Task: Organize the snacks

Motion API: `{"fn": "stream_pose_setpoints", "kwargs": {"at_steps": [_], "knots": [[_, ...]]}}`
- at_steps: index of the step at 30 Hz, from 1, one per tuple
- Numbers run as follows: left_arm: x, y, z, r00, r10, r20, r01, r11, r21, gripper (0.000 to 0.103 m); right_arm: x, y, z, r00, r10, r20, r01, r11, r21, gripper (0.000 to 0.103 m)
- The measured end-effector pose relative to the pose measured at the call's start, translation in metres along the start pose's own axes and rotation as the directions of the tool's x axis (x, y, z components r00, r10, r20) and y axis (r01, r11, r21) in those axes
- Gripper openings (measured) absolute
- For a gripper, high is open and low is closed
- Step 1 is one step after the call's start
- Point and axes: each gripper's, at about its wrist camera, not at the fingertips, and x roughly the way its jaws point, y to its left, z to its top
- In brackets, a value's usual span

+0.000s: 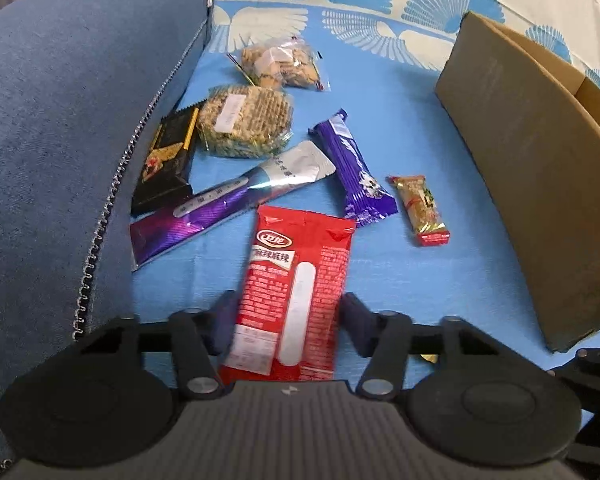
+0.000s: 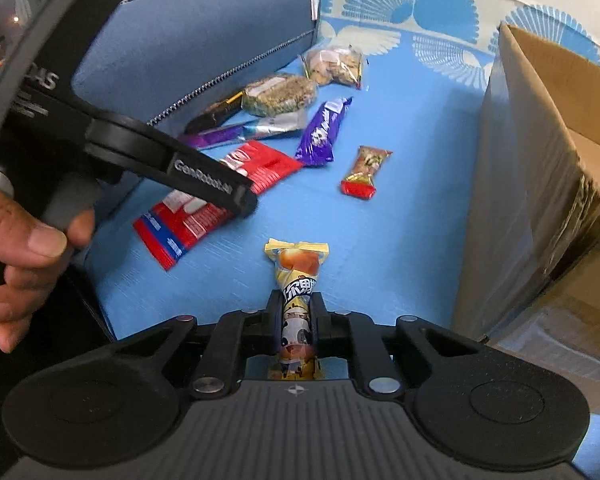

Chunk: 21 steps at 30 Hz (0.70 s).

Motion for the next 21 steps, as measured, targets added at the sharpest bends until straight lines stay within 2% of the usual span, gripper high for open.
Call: {"fn": "stream_pose_setpoints", "kwargs": {"at_steps": [5,7,9,13,16,17,18,21], "knots": [[-0.003,0.007,0.001,1.000,-0.025,0.013,0.025,0.999,-0.037,0.052,0.000,0.001,-0.001,1.000,0.000,-0.009,0.000,1.000,0.006,0.016],[-0.004,0.008,0.001,0.999,-0.031,0.019,0.032,0.998,-0.048,0.052,0.000,0.001,-0.001,1.000,-0.001,-0.011,0.001,1.000,0.006,0.019],[-0.006,0.009,0.000,0.999,-0.037,0.027,0.039,0.998,-0.057,0.051,0.000,0.001,0.000,1.000,-0.003,-0.013,0.003,1.000,0.007,0.026],[-0.011,0.010,0.000,0.997,-0.052,0.048,0.055,0.996,-0.067,0.051,0.000,0.001,0.000,1.000,-0.009,-0.015,0.009,1.000,0.005,0.027],[-0.013,0.011,0.000,0.995,-0.074,0.061,0.078,0.994,-0.073,0.051,0.001,0.004,0.000,1.000,-0.018,-0.014,0.017,1.000,-0.016,0.027],[-0.014,0.012,0.000,0.994,-0.081,0.068,0.086,0.994,-0.075,0.051,0.000,0.005,0.000,1.000,-0.023,-0.012,0.023,0.999,-0.024,0.024],[-0.016,0.012,0.000,0.993,-0.092,0.078,0.098,0.992,-0.077,0.051,0.000,0.005,0.000,1.000,-0.029,-0.008,0.028,0.999,-0.030,0.016],[-0.020,0.014,-0.001,0.988,-0.117,0.102,0.125,0.989,-0.081,0.051,-0.004,0.004,0.001,0.999,-0.031,0.009,0.032,0.999,-0.023,0.014]]}}
